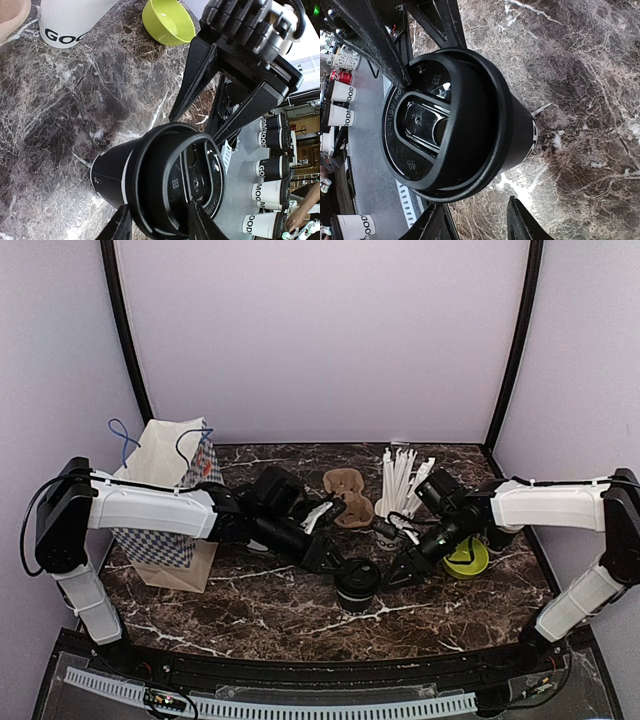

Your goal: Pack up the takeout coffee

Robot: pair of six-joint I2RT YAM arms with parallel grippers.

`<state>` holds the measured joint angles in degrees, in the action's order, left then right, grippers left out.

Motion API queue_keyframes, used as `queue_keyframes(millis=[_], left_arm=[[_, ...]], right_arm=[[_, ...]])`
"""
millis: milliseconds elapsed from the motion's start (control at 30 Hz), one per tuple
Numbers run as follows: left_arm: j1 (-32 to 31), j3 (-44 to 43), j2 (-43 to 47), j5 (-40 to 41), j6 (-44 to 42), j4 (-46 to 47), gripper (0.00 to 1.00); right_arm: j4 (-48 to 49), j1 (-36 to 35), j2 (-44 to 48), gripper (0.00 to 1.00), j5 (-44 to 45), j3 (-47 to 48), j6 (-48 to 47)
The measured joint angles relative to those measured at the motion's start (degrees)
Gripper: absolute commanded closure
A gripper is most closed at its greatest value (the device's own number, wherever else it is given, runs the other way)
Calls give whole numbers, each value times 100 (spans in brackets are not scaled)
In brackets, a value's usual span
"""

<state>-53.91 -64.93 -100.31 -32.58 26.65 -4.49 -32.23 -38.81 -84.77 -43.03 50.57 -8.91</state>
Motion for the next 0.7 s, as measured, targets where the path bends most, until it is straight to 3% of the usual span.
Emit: queue_keyframes(millis=[433, 700], left_arm=[[0, 92, -114, -66, 2, 310, 65], [-7, 155, -127, -74, 15, 437, 66]], right_arm=[[-389, -72, -195, 47, -756, 236, -155], [-507, -72, -577, 58, -588, 435, 98]])
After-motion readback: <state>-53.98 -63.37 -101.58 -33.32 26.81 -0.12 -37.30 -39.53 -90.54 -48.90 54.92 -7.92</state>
